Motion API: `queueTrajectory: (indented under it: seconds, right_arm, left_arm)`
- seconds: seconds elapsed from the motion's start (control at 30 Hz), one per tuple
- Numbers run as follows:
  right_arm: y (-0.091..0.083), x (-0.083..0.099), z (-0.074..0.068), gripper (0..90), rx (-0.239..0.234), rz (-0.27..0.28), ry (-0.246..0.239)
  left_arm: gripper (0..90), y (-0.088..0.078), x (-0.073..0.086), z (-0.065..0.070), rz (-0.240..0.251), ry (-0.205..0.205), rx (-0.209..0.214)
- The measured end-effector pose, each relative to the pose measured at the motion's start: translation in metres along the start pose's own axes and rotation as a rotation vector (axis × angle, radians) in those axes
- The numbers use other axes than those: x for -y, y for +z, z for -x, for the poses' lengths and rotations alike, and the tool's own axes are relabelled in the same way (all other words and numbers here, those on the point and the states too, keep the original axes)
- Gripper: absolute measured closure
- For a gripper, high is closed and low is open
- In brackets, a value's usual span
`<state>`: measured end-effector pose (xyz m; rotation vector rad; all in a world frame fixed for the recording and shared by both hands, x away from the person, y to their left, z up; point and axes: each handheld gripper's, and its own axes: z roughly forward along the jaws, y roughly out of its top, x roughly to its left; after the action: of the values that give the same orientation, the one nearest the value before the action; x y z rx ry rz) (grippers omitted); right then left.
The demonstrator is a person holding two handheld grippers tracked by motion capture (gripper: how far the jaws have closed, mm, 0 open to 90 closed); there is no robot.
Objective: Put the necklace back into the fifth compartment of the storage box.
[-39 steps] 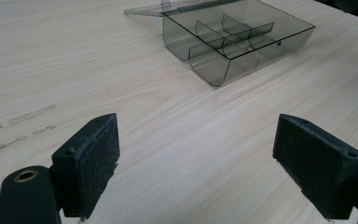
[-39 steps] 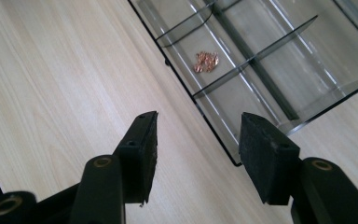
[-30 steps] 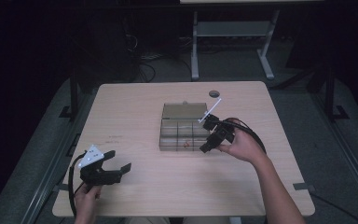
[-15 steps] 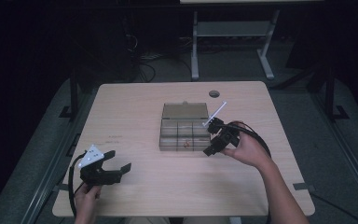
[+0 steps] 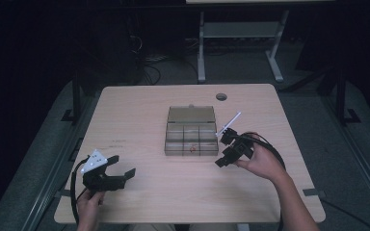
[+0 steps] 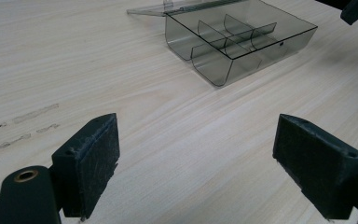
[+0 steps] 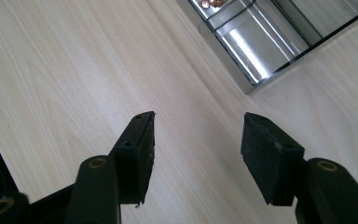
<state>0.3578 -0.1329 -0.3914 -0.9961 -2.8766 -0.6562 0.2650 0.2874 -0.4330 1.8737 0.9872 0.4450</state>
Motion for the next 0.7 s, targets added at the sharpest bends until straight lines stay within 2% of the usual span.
queueTrajectory:
  seconds: [0.3,0.7]
  right_arm:
    - [0.002,0.014,-0.002,43.8,-0.005,0.003,0.011]
    - [0.008,0.035,-0.003,43.4,-0.014,0.002,0.024]
  left_arm:
    - [14.3,0.0,0.0,0.0,0.003,-0.007,0.0]
    - [14.3,0.0,0.001,0.0,-0.004,0.003,0.002]
